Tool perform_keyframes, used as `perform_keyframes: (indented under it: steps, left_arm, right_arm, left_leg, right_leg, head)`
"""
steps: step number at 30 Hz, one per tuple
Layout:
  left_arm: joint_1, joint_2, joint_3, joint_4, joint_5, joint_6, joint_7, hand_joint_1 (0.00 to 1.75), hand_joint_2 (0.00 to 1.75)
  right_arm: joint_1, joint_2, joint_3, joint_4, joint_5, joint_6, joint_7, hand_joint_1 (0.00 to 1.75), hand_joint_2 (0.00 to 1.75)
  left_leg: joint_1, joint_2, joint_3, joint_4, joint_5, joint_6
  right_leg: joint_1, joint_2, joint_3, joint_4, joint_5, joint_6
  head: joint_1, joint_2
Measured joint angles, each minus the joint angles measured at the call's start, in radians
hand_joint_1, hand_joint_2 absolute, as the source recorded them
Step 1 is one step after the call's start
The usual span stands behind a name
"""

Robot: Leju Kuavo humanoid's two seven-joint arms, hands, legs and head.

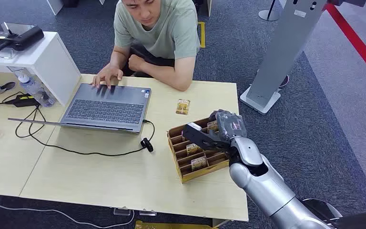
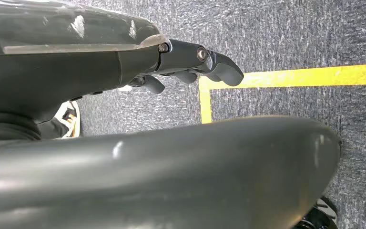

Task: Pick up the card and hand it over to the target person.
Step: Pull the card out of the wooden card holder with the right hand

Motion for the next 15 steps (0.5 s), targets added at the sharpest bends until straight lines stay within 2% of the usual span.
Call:
perform_keyframes:
  steps: [15]
  left_arm:
    - [0.0,0.0,-0.001,0.0,0.0,0.0,0.001,0.0,0.0]
  right_arm:
    - [0.003,0.0,-0.004,0.008,-0.003,0.002,-0.002,0.87,1.75]
  left_leg:
    - [0.0,0.0,0.001,-0.001,0.0,0.0]
  right_leg:
    - [0.0,0.0,0.001,-0.001,0.0,0.0]
  head:
    - [0.0,0.0]
